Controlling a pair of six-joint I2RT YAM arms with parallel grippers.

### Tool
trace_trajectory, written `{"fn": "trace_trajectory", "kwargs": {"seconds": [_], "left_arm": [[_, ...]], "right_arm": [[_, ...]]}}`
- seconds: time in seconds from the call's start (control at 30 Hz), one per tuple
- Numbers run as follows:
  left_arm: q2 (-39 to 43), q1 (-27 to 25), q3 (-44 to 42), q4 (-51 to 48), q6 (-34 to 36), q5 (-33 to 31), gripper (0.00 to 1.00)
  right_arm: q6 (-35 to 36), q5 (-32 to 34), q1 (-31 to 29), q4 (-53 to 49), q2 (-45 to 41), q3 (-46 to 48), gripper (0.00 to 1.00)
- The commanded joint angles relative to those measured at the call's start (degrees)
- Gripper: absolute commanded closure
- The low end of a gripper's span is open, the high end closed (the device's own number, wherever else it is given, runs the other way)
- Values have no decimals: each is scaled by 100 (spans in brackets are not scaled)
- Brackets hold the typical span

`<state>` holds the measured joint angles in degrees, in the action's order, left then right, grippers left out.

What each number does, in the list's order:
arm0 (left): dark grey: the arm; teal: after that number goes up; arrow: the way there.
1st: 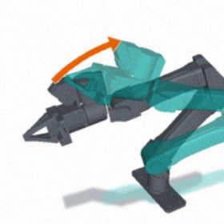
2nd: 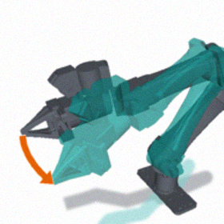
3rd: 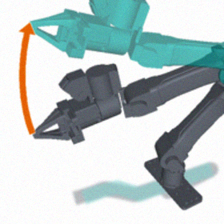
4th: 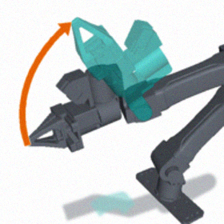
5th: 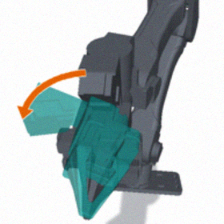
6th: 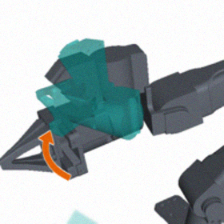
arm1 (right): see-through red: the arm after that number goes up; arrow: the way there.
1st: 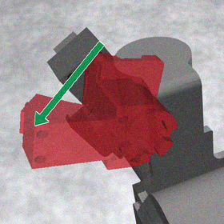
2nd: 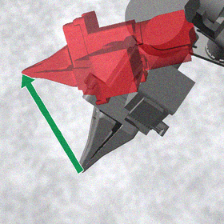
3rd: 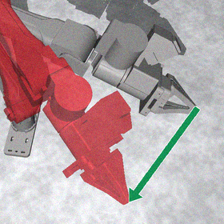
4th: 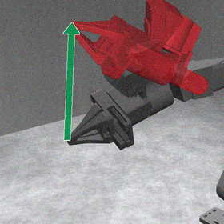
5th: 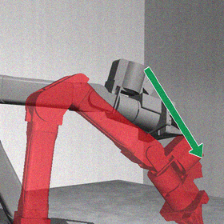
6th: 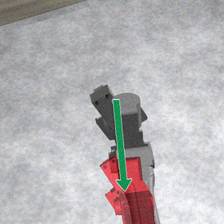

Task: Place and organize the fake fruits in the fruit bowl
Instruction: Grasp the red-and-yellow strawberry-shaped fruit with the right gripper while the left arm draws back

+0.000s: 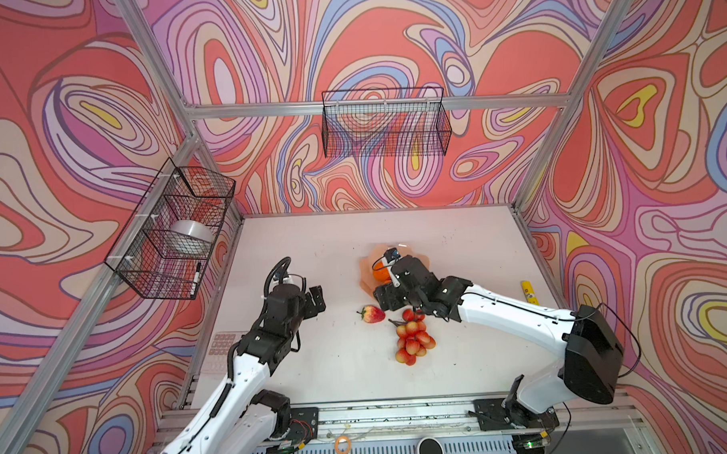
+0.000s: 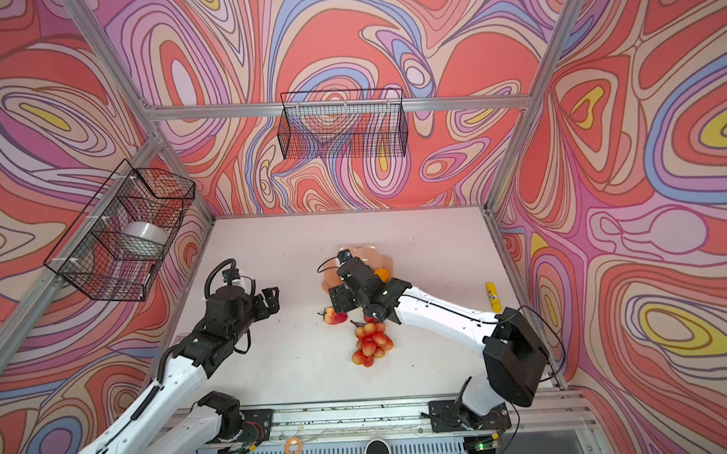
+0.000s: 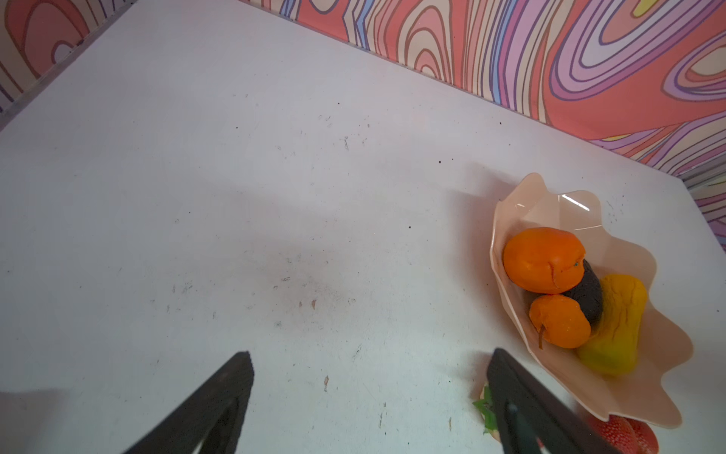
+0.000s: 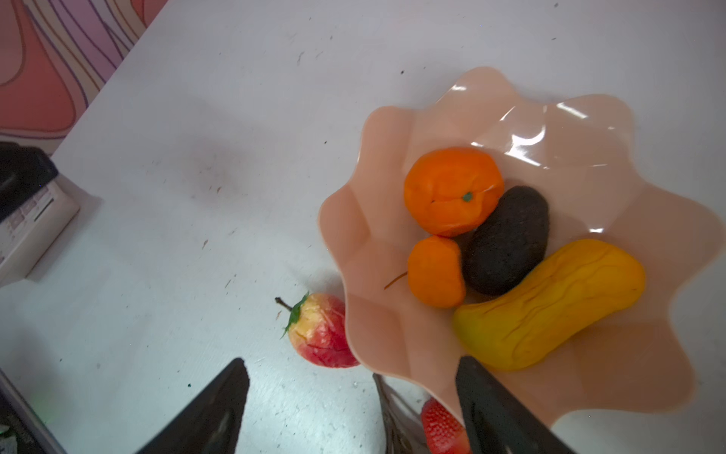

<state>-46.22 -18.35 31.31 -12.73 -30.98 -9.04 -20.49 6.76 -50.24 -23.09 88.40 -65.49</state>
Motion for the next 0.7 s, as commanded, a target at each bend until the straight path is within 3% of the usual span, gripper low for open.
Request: {"fn": "trace_trajectory", "kwargs": {"seconds": [0.0,0.33,0.67], "left_arm": [[187,59,-33,86,-340,132,7],[360,130,104,-199,-268,34,6],[752,240,119,-675,-258,-36,5]], "right_arm": [[150,-320,-294,-207,278,-170,14],[657,-426,-586,-545,1259,-635,16],[839,0,-589,-448,1916,-896,15]]}}
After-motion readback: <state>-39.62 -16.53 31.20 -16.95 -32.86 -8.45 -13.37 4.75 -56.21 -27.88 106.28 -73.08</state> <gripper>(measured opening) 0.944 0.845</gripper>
